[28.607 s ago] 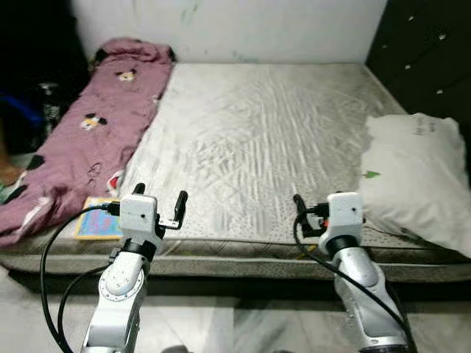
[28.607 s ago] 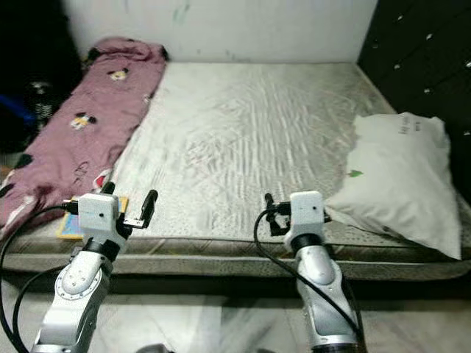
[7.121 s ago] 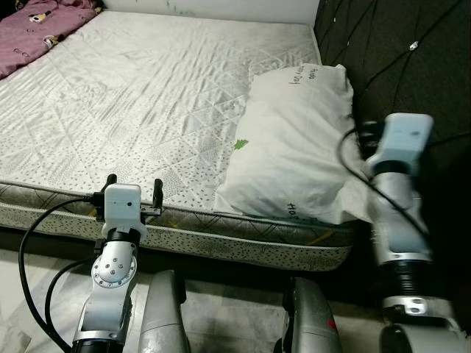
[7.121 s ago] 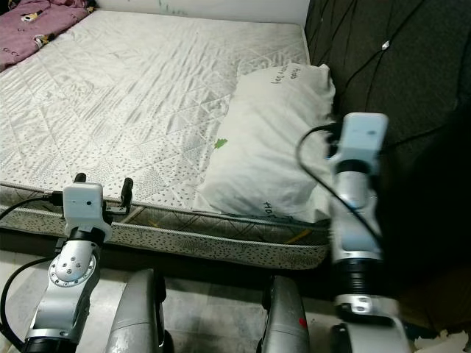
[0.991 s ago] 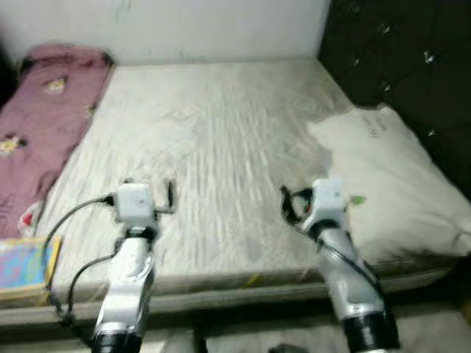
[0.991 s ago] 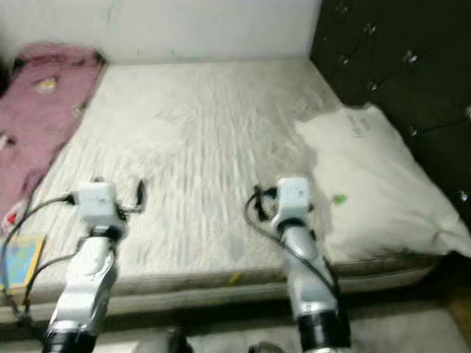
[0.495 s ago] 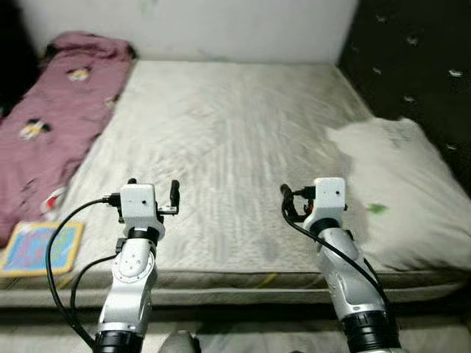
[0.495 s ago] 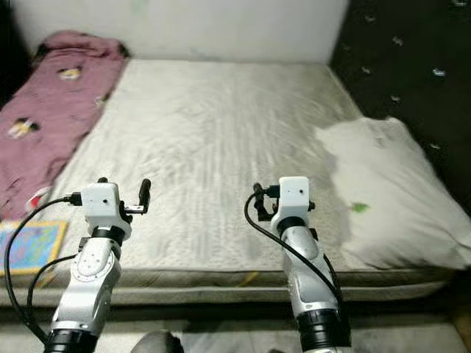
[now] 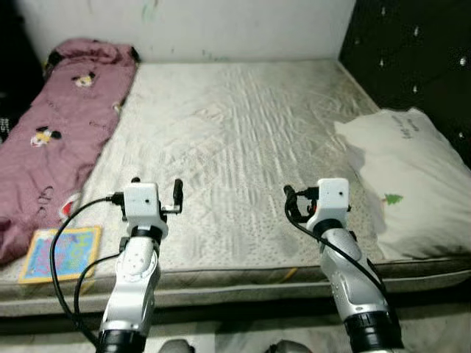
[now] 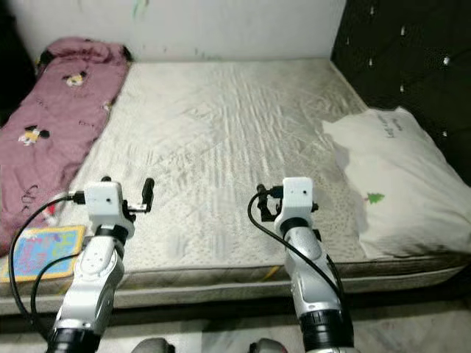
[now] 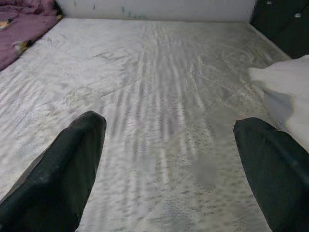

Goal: Clean up the room

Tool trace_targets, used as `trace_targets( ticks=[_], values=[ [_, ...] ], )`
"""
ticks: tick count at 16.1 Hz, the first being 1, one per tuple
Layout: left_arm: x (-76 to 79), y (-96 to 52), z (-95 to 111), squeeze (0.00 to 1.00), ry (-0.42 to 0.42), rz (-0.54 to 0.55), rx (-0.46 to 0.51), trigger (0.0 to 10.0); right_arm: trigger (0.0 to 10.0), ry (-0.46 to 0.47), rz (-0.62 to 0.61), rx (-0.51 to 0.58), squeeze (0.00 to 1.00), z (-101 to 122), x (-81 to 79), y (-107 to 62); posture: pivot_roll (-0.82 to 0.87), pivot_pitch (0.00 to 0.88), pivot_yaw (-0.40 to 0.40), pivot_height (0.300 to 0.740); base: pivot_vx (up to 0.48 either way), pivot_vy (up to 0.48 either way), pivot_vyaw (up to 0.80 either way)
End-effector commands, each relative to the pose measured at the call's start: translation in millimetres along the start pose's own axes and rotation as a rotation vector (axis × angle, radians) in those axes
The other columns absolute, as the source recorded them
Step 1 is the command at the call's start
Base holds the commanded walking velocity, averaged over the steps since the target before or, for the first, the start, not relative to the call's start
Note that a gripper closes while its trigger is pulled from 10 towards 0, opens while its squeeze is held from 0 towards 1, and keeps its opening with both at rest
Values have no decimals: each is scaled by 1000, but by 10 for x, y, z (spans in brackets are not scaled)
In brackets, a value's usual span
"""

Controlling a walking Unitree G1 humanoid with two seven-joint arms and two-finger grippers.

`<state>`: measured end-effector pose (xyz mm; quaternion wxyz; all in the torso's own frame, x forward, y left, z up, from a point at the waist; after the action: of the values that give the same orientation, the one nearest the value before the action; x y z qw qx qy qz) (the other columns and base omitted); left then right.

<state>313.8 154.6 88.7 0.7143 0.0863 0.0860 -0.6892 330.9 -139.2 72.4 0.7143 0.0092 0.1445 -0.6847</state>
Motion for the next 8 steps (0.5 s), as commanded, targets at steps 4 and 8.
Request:
trace_targets(
  ticks=[4,8],
  values=[
    [-101,3,-16,0,8,21,-4,10000,10000,11,20,-11,0,8,-75,34,22,0,-4,740,0,480,-102],
    [-94,7,-17,0,2,18,-5,10000,10000,9,20,-11,0,9,-72,38,21,0,-5,740,0,480,-525]
  ],
)
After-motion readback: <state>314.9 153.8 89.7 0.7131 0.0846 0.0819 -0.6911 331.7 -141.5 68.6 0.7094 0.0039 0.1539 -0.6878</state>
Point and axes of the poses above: a point about 5 cm out from each wrist's last joint towards the gripper, its own y axis pointing out of the wrist towards the gripper, its own z axis along the axis of the wrist's last joint, x = y × z, the point moved 4 cm from there along y, pointing out of the wrist towards the gripper, and after that the axes turned 12 degrees about y, right-handed, at the moved point
